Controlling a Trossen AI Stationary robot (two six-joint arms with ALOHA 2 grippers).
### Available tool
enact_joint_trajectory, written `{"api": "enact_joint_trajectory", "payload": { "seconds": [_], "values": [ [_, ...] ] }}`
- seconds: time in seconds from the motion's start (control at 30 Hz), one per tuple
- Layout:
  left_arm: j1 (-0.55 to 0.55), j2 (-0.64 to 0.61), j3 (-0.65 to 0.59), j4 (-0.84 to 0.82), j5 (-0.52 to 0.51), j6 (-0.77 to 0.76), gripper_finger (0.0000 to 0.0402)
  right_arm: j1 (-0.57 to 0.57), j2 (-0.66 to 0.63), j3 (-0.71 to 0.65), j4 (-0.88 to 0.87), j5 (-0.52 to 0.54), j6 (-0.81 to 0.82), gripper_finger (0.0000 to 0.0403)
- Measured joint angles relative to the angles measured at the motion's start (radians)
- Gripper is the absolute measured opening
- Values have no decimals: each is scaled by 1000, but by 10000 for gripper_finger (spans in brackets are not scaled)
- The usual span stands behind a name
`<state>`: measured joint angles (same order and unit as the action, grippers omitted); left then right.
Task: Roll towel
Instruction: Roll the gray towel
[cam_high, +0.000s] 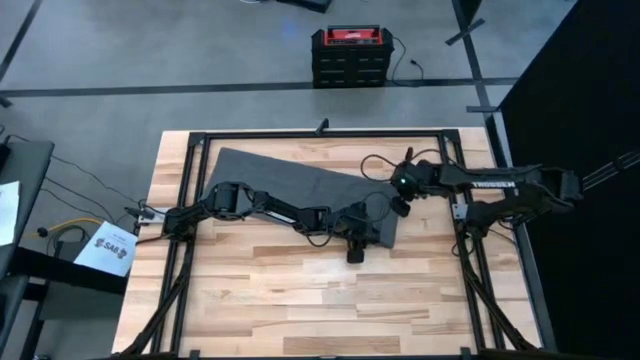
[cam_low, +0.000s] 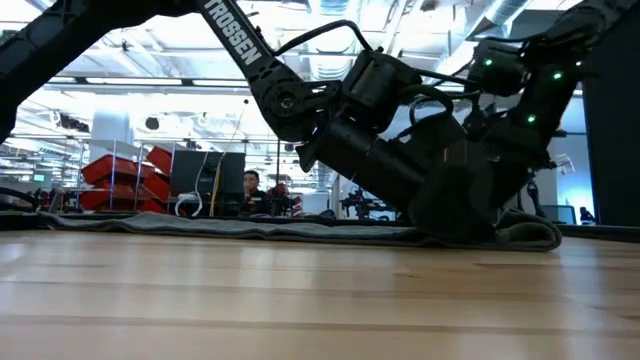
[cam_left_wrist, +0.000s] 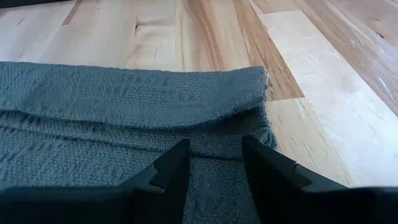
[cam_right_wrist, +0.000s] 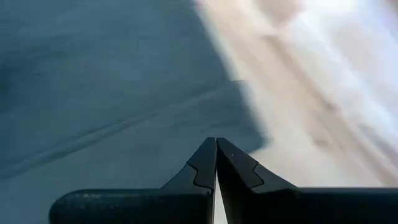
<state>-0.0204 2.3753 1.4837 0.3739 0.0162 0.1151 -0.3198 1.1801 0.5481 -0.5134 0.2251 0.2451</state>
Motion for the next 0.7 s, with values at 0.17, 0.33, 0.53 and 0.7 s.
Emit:
{"api": "enact_joint_trajectory", "payload": {
  "seconds": [0.17, 0.33, 0.53, 0.7],
  "values": [
    [0, 0, 0, 1, 1, 3, 134, 79, 51, -56, 87, -26, 62, 0],
    [0, 0, 0, 2, -1, 1, 134, 111, 97, -53, 98, -5, 69, 0],
    [0, 0, 0, 4, 0, -6, 134, 172, 30, 16, -36, 12, 102, 0],
    [0, 0, 0, 4, 1, -5, 134, 224, 24, -10, -47, 9, 143, 0]
  ]
}}
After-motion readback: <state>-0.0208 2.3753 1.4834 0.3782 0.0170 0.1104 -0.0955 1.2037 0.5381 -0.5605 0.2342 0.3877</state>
